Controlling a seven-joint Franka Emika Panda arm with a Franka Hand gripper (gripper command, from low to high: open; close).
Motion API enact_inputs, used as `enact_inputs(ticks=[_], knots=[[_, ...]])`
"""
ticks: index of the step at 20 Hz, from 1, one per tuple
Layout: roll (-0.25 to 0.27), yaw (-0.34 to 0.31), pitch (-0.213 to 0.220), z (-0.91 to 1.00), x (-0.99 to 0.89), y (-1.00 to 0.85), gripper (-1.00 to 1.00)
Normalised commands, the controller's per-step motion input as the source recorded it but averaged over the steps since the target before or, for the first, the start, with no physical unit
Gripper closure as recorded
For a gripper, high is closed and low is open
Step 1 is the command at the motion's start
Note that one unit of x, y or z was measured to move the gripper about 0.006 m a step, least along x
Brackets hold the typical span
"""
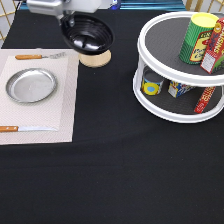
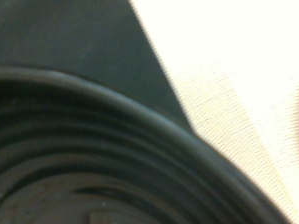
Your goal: Pick up the bowl from the lazy Susan and put bowl on the plate
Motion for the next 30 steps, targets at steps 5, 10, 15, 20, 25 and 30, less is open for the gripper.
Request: enact_inputs(ticks=[5,10,15,20,25,30], knots=[[0.000,-0.158,-0.049,-0.39,0.03,-0.63,1.00],[0.000,-0.236,-0.076,-0.49,0.00,-0.43,1.00],[0.000,-0.296,-0.066,-0.46,-0.01,-0.27,1.00],[0.000,-0.288,-0.018,-0.29,-0.08,-0.29,1.00],[0.000,-0.243,-0.016,0.00,-0.17,-0.39,1.00],[0.000,-0.253,-0.094,-0.02,-0.19,-0.33,1.00]])
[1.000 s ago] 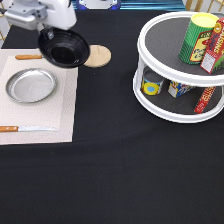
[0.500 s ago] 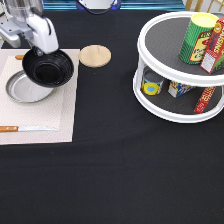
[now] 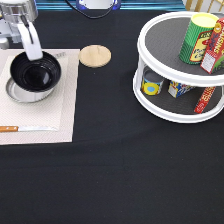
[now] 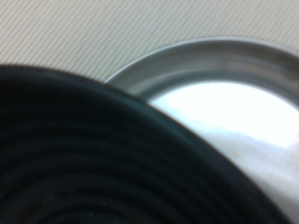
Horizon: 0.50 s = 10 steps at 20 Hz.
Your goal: Pick up the bowl from the lazy Susan and put bowl on the plate
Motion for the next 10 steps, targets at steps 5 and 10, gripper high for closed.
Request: enact_inputs(ticks=[5,10], knots=[[0.029,-0.196,-0.085,-0.47,-0.54,-0.31,1.00],[0.023,-0.119,-0.051,-0.46,-0.69,-0.08,1.00]])
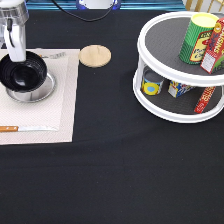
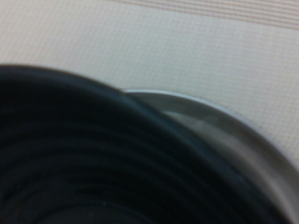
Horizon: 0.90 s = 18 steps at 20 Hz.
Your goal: Pick up the bowl from the lazy Susan and put bowl on the plate
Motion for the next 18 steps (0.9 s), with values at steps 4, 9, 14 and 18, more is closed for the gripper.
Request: enact_inputs(ticks=[4,9,14,18], knots=[[-0.001,-0.074,-0.020,-0.21,-0.45,0.12,1.00],[-0.038,-0.052,0.006,0.00,0.26,0.27,1.00],[-0.015,-0.046,0.057,-0.01,0.61,0.00,1.00],[0.013,-0.041,0.027,-0.21,0.27,-0.28,1.00]])
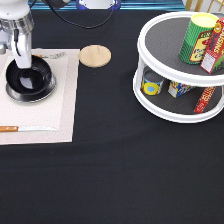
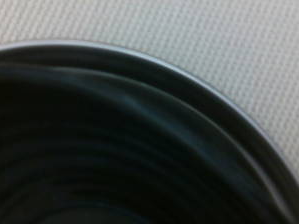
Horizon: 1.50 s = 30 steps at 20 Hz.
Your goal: Pick up the bowl from the lazy Susan and put bowl on the plate
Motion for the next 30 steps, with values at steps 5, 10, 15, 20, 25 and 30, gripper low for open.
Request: enact_inputs(ticks=[5,10,15,20,25,30], knots=[[0.000,-0.059,0.004,-0.14,0.00,-0.05,1.00],[-0.003,-0.056,0.012,-0.01,-0.05,0.13,-1.00],[-0.025,-0.031,0.028,0.22,-0.02,0.23,-1.00],[-0.044,-0.001,0.073,0.86,-0.01,0.29,-1.00],[-0.081,0.023,0.088,1.00,0.00,0.29,-1.00],[-0.022,0.000,0.080,0.40,0.08,0.09,-1.00]])
